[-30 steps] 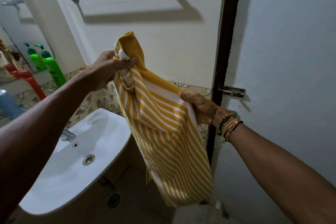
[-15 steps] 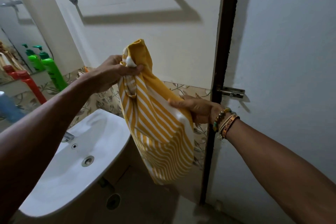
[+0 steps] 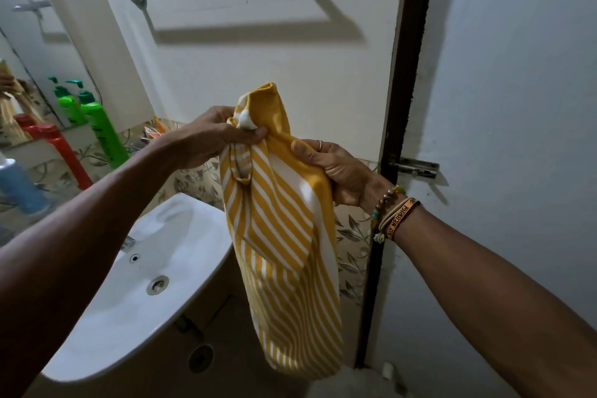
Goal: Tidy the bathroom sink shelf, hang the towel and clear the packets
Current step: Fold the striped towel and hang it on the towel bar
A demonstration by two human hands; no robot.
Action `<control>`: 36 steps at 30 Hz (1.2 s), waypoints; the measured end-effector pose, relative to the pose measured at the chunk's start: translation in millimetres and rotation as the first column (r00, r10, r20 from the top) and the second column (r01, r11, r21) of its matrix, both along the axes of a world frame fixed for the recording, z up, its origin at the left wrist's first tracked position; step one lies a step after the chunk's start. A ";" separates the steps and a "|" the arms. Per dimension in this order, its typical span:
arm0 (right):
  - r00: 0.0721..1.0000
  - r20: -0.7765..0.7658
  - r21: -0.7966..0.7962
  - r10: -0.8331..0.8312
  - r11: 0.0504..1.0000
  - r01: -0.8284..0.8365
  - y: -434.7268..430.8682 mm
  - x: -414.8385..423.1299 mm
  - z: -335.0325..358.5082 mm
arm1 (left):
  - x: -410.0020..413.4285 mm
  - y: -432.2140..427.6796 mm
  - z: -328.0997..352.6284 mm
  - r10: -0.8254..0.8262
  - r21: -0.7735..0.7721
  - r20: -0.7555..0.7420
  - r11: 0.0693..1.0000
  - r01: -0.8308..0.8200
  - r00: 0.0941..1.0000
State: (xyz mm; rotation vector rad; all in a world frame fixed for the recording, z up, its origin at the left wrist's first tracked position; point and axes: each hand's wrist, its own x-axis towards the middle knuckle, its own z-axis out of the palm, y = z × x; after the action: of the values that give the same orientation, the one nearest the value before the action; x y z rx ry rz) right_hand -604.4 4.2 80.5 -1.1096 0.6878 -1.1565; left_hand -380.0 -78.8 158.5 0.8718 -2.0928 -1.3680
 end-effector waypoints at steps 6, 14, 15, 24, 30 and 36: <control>0.993 -0.096 -0.031 -0.066 0.998 0.063 -4.2 6.8 6.6 | -2.8 4.6 -1.6 -0.044 0.001 0.017 0.999 0.044 0.999; 0.944 -0.143 -0.185 -0.297 0.945 0.269 -3.5 7.0 22.0 | -2.0 9.3 -0.6 -0.026 0.007 -0.019 1.000 0.026 0.999; 0.938 -0.196 -0.205 -0.286 0.947 0.246 -2.8 4.5 24.7 | -2.8 10.4 0.0 -0.009 0.003 -0.043 1.000 0.009 0.999; 0.790 -0.613 -0.079 0.015 0.994 -0.080 2.6 -8.5 -22.3 | -7.3 5.1 16.2 0.276 -0.027 -0.276 0.955 -0.295 0.921; 0.845 -0.531 -0.053 0.055 0.994 -0.097 4.6 -5.1 -44.5 | -12.9 4.1 17.3 0.380 -0.051 -0.307 0.909 -0.414 0.872; 0.698 -0.704 0.029 0.135 0.986 -0.162 12.2 5.0 -62.6 | -5.7 -2.7 19.1 0.513 0.019 -0.395 0.834 -0.551 0.763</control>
State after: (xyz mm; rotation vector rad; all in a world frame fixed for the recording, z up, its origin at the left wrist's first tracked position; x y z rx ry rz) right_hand -599.4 16.4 17.9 -1.6315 1.1427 -0.5680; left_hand -385.8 -81.5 177.5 0.9680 -1.4396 -1.0116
